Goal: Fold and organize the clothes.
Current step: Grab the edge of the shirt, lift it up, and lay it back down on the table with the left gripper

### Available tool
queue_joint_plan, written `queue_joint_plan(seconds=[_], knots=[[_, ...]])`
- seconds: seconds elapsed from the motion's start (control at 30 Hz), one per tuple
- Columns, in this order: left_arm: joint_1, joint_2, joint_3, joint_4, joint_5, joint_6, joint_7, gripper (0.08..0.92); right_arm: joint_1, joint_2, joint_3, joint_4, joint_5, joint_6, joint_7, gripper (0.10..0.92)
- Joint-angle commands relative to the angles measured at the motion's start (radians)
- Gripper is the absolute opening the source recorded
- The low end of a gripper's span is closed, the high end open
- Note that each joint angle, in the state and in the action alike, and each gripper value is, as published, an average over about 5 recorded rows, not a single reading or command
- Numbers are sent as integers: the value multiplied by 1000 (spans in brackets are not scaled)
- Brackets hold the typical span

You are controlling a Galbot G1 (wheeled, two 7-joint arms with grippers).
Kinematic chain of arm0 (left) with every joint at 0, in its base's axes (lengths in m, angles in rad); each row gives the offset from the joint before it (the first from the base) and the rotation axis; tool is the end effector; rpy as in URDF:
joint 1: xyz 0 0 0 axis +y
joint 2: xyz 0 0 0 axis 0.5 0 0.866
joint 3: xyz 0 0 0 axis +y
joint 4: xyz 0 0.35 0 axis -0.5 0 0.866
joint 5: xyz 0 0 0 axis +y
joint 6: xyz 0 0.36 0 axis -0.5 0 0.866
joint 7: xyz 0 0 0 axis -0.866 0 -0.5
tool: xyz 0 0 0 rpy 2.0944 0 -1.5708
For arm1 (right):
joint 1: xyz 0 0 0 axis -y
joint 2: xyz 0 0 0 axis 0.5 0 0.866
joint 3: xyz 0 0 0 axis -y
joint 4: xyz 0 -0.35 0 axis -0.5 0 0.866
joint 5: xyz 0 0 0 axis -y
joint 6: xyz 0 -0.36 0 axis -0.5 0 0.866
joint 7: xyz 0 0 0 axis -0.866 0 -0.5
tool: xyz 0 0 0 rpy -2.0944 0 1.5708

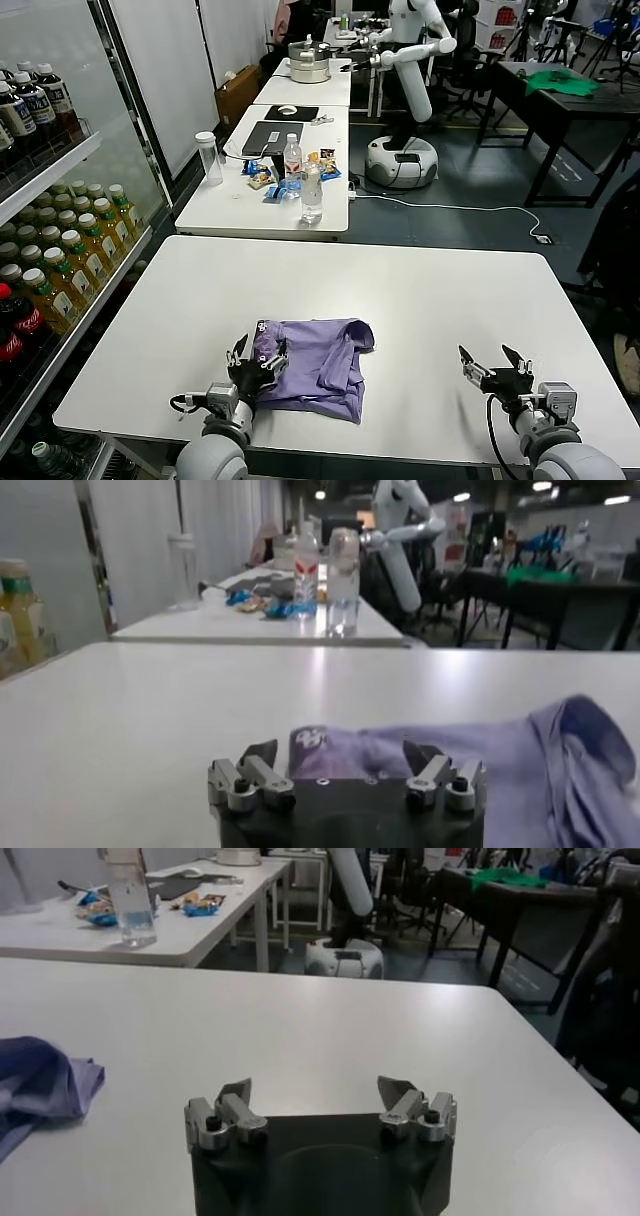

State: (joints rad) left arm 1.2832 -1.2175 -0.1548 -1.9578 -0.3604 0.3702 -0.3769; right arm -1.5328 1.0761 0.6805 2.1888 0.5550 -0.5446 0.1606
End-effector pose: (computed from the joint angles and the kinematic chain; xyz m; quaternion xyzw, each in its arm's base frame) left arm 0.2456 -0.0387 -0.3085 -0.0536 -0.9821 -0.0110 0.1800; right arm 0.2084 -0.1075 -0.2261 0.0090 -0.9783 0.0144 0.2066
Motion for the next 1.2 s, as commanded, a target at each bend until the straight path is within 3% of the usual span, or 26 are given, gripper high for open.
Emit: queue_joint_plan(seconds=[0.03, 0.13, 0.27, 0.73, 0.97, 1.2], knots=[[33, -5, 0, 18, -29, 105, -54, 823, -6, 1, 7, 11, -1, -1, 0, 823], [29, -10, -3, 20, -86, 126, -73, 818, -9, 2, 10, 16, 0, -1, 1, 823], [16, -17, -17, 26, -184, 132, -93, 749, -9, 5, 8, 21, 0, -2, 1, 823], [23, -48, -124, -34, -655, 44, -50, 350, -18, 13, 14, 33, 0, 0, 2, 823], [15, -42, -306, -79, -903, 15, -52, 157, -24, 14, 23, 41, 3, 1, 2, 823], [13, 55, -582, -88, -1147, 29, -51, 114, -16, 14, 28, 33, 13, 5, 4, 823]])
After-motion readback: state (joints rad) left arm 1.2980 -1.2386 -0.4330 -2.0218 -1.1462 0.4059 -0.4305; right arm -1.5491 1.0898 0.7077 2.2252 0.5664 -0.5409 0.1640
